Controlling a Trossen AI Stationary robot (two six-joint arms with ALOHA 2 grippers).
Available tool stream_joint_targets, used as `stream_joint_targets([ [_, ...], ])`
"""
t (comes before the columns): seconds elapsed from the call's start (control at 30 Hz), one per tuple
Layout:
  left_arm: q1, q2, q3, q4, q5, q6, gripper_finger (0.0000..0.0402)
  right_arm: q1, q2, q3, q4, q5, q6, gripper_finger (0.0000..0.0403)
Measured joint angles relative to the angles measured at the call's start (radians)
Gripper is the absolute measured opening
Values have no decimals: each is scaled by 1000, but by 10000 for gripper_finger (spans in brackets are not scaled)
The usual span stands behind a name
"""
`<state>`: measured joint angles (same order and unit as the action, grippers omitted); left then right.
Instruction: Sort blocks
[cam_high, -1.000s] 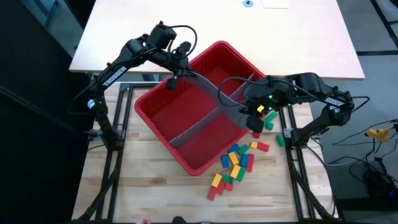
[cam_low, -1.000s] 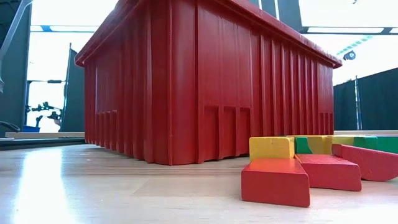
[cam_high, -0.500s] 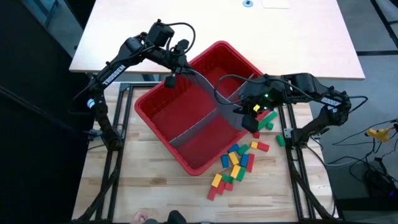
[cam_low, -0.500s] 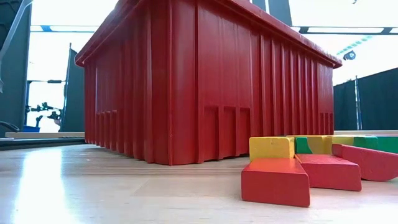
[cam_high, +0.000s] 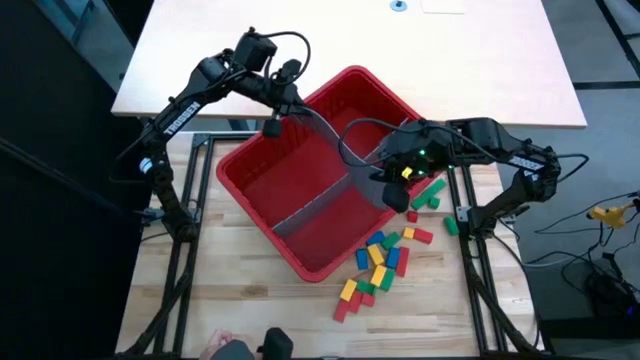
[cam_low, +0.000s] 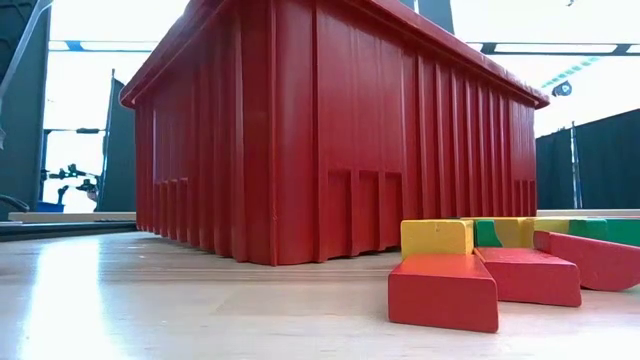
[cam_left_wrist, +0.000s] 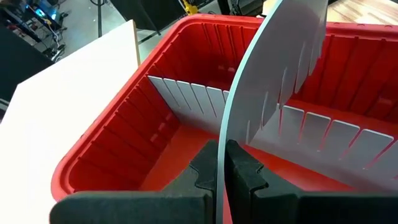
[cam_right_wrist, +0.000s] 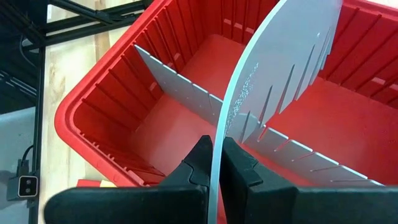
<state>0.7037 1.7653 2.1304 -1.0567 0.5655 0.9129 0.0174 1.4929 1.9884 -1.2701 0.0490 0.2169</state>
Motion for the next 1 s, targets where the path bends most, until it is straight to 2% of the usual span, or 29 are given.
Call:
stream_joint_targets([
  [0.43,3,0,0,17,-6,10,0,0,0,0,2,9,8,0],
  [1.0,20,2,-7,-42,-7,35,0,-18,0,0,-28,8,8,1],
])
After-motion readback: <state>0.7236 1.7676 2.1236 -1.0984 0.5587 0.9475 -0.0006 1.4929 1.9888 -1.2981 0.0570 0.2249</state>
